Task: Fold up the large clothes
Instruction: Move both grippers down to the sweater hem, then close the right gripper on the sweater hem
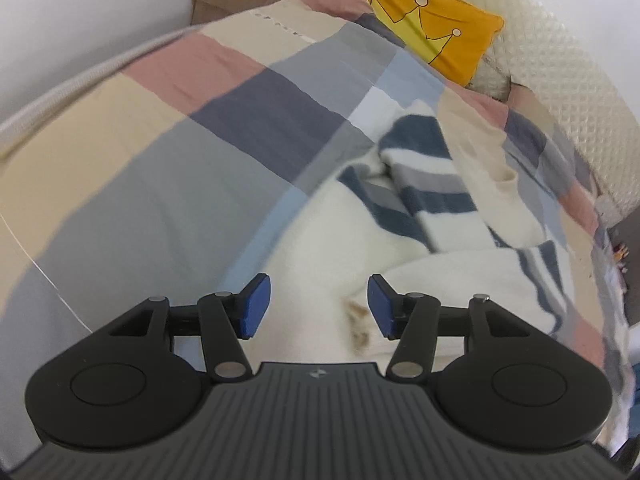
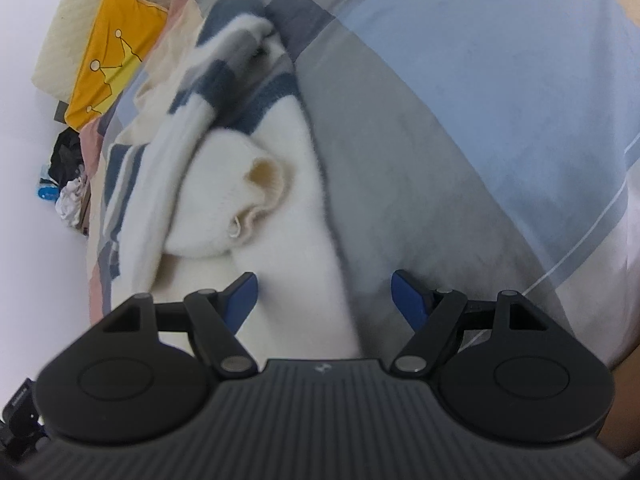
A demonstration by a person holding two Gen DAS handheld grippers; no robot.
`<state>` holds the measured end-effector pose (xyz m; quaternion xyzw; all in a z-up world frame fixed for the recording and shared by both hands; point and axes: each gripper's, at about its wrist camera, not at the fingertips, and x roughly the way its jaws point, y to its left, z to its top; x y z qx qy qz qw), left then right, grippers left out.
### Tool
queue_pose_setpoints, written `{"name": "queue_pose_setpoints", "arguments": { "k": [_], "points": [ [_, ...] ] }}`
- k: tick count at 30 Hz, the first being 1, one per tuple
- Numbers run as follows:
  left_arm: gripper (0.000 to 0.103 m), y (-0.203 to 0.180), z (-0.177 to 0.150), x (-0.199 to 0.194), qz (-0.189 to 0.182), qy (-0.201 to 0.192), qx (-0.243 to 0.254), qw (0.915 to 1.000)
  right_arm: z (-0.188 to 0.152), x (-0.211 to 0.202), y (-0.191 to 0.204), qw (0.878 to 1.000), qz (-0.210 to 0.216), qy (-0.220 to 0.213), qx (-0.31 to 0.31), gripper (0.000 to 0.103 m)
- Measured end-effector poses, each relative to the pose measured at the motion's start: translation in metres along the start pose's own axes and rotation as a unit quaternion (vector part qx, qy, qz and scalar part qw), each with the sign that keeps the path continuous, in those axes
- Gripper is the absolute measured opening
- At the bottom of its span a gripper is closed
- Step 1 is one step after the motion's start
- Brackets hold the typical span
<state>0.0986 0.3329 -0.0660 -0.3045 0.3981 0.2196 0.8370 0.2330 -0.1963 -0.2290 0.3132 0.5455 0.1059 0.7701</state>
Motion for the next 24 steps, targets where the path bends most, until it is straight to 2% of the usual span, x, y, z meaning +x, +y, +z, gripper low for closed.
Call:
{"name": "queue_pose_setpoints", "arguments": {
  "k": [4,7,14,17,23,24],
  "points": [
    [0.061,0.016,0.011,-0.005,0.028,0.000,0.025,0.9993,-0.005,-0.001,0.000,1.000,0.000,0.004,0.001,0.075],
    [0.062,0.034,0.014,-0.006,0.029,0.010,0.023,0.9993,-0.011,0.002,0.002,1.000,0.008,0.023,-0.010,0.075],
    [0.062,0.069,0.009,-0.009,-0.012,0.042,0.023,0.9988,-0.028,0.003,0.014,0.996,0.037,0.070,-0.043,0.078],
    [0.062,0.080,-0.003,-0.005,-0.025,0.060,0.026,0.9975,-0.033,0.000,0.016,0.995,0.050,0.071,-0.047,0.077],
    [0.062,0.108,-0.024,0.017,-0.040,0.087,-0.013,0.9953,-0.045,0.007,0.018,0.989,0.080,0.114,-0.043,0.076],
    [0.062,0.112,-0.027,0.021,-0.045,0.093,-0.022,0.9944,-0.048,0.008,0.019,0.989,0.081,0.118,-0.045,0.073]
  ]
}}
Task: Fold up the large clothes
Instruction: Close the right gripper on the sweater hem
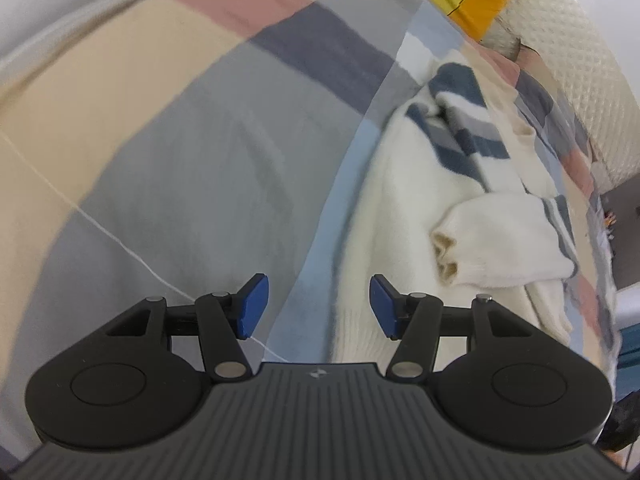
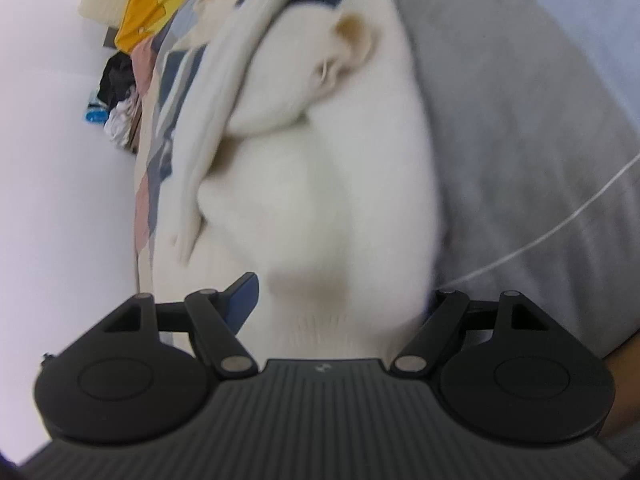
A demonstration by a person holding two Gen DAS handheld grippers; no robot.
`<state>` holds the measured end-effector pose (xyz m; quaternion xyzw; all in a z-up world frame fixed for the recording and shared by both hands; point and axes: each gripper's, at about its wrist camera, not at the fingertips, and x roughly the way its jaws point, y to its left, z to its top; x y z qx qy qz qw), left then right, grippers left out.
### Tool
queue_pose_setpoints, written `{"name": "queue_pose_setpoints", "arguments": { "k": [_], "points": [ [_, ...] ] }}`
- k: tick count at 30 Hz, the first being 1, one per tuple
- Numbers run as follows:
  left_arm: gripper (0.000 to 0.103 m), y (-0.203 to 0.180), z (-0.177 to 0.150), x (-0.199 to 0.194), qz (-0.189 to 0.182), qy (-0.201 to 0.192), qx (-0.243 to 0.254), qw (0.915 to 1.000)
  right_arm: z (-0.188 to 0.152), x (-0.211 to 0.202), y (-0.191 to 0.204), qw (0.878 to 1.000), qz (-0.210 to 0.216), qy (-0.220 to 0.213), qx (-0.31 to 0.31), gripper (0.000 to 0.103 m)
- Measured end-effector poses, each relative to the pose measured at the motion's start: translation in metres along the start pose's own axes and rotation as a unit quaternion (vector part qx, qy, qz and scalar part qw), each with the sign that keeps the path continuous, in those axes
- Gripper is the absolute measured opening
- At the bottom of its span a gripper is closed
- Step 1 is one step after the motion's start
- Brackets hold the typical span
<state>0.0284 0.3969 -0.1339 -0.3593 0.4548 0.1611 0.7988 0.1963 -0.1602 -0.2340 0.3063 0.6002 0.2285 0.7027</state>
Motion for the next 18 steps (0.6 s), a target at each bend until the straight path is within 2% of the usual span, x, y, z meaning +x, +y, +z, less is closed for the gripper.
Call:
{"name": "queue_pose_setpoints", "arguments": {
  "k": [2,4,6,7,10,13,18],
  "points": [
    [0.063,0.005,-0.002,0.009,-0.005,0.009,-0.010,0.9999,-0.002,0.001,0.001,1.000,-0.005,0.001,-0.005,0.070],
    [0.063,0.008,-0.004,0.016,-0.008,0.015,-0.014,0.9998,-0.001,0.001,0.002,1.000,-0.005,0.004,-0.006,0.056],
    [0.063,0.008,-0.006,0.021,-0.014,0.017,-0.013,0.9997,-0.003,-0.001,0.003,1.000,-0.027,-0.001,-0.017,0.021],
    [0.063,0.007,-0.006,0.024,-0.016,0.018,-0.011,0.9996,-0.002,-0.002,0.005,0.999,-0.037,-0.006,-0.024,0.016],
    [0.063,0.008,-0.008,0.030,-0.015,0.024,-0.009,0.9995,-0.004,-0.008,0.009,0.999,-0.021,-0.023,-0.037,0.014],
    [0.063,0.010,-0.008,0.033,-0.025,0.024,-0.013,0.9993,-0.005,-0.025,0.014,0.996,0.022,-0.059,-0.057,0.012],
    [0.064,0.020,-0.008,0.034,-0.049,0.027,-0.029,0.9980,-0.007,-0.044,0.016,0.991,0.046,-0.103,-0.076,0.011]
  ]
}}
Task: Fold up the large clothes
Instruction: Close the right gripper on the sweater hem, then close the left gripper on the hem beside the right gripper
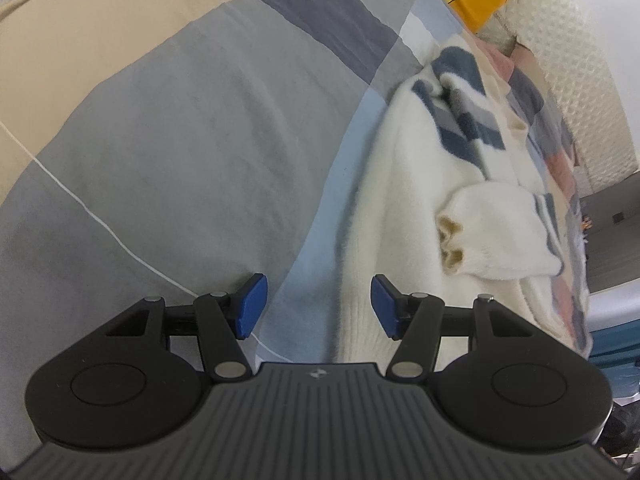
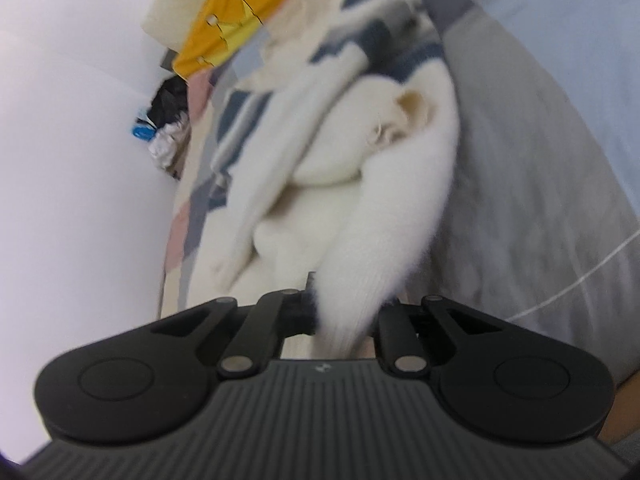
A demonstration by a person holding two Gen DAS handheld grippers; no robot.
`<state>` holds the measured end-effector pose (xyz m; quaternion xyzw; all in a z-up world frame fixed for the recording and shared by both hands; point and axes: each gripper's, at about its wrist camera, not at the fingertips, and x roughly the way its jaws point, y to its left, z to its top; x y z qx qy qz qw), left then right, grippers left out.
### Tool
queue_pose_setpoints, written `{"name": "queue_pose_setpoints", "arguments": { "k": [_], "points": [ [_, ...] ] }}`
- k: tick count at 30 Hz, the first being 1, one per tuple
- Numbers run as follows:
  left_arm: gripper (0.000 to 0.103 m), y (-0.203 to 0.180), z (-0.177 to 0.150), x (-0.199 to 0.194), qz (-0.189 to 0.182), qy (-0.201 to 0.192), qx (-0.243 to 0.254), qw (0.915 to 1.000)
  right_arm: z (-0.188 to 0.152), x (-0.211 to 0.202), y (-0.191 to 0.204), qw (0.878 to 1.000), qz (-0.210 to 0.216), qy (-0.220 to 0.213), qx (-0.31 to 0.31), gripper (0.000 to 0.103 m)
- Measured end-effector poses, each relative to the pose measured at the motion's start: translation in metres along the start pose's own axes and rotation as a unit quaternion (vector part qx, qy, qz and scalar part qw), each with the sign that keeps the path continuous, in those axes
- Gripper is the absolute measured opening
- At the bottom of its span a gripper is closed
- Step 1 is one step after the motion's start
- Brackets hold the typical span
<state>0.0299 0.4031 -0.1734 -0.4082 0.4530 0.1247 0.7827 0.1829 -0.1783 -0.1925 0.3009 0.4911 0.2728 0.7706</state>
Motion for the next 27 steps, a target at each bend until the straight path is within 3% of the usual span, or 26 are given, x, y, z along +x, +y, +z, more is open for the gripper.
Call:
{"name": "queue_pose_setpoints", "arguments": {
  "k": [5,17,27],
  "points": [
    [0.069,0.003,-0.001,0.006,-0.017,0.010,0.002,0.9998,0.002,-0.007,0.001,1.000,0.005,-0.026,0.000,0.011],
    [0.072,-0.007,0.009,0.023,0.001,-0.007,0.016,0.9999,0.001,0.005,0.005,1.000,-0.012,-0.020,-0.009,0.011],
    [0.072,-0.004,0.002,0.026,-0.047,-0.004,0.015,0.9988,0.000,0.007,0.004,1.000,-0.012,-0.018,-0.004,0.011]
  ]
}}
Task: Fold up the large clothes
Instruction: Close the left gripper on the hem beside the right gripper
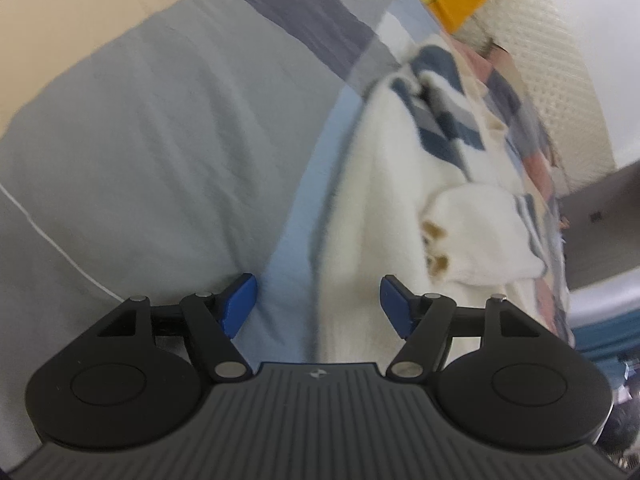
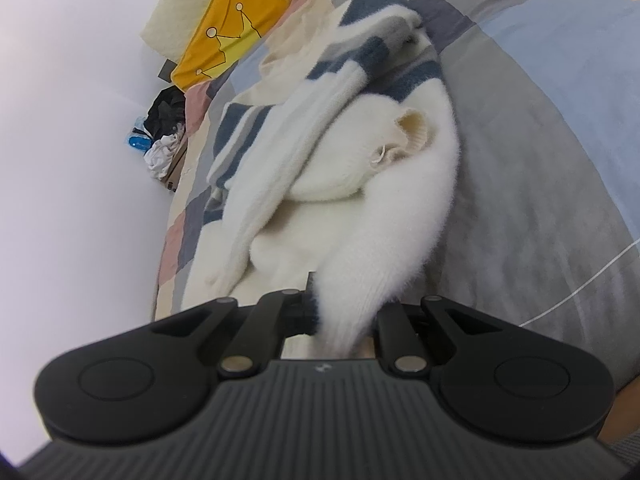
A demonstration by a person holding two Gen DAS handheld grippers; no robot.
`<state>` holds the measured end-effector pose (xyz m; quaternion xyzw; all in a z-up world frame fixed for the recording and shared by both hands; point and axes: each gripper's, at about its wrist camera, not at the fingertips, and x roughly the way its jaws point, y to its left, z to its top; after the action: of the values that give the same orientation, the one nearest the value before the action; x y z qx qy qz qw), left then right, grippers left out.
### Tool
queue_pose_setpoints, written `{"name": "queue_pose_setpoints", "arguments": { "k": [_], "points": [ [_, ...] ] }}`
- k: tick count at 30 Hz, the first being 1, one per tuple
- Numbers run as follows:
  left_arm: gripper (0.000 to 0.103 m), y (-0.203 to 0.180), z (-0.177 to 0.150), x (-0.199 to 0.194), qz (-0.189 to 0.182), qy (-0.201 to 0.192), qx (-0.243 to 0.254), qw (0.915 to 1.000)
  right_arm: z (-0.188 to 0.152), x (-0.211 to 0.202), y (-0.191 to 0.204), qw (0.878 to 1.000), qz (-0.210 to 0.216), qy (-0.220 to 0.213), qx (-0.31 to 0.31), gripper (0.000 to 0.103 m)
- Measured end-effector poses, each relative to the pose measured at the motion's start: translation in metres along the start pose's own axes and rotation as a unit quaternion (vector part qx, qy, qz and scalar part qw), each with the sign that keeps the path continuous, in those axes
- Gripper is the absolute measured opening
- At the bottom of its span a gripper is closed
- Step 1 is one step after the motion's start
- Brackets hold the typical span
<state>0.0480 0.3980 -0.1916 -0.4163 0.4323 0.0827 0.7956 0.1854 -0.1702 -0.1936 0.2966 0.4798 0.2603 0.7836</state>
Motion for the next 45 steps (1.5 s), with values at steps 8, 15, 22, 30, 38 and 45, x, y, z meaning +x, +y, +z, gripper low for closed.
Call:
{"name": "queue_pose_setpoints", "arguments": {
  "k": [8,15,22,30,38,45],
  "points": [
    [0.071,-0.010,-0.009,0.000,-0.048,-0.015,0.028,0.9984,0.000,0.000,-0.002,1.000,0.003,0.001,0.003,0.011],
    [0.071,-0.028,-0.007,0.022,-0.051,0.046,0.082,0.9942,-0.001,0.000,-0.001,1.000,0.006,0.001,0.008,0.011],
    [0.071,-0.048,-0.016,0.029,-0.084,0.051,0.162,0.9818,-0.001,0.000,-0.002,1.000,0.008,0.000,0.018,0.011],
    [0.075,-0.041,-0.017,0.041,-0.115,0.105,0.150,0.9763,-0.001,-0.001,-0.005,1.000,0.009,0.000,0.021,0.011],
    [0.060,-0.077,-0.031,0.046,-0.031,0.117,0.264,0.9568,-0.001,0.009,-0.006,0.999,0.014,0.033,0.021,0.012],
    [0.031,-0.094,-0.030,0.042,0.015,0.113,0.303,0.9461,-0.002,0.011,-0.005,0.999,0.011,0.034,0.024,0.012]
  ]
}}
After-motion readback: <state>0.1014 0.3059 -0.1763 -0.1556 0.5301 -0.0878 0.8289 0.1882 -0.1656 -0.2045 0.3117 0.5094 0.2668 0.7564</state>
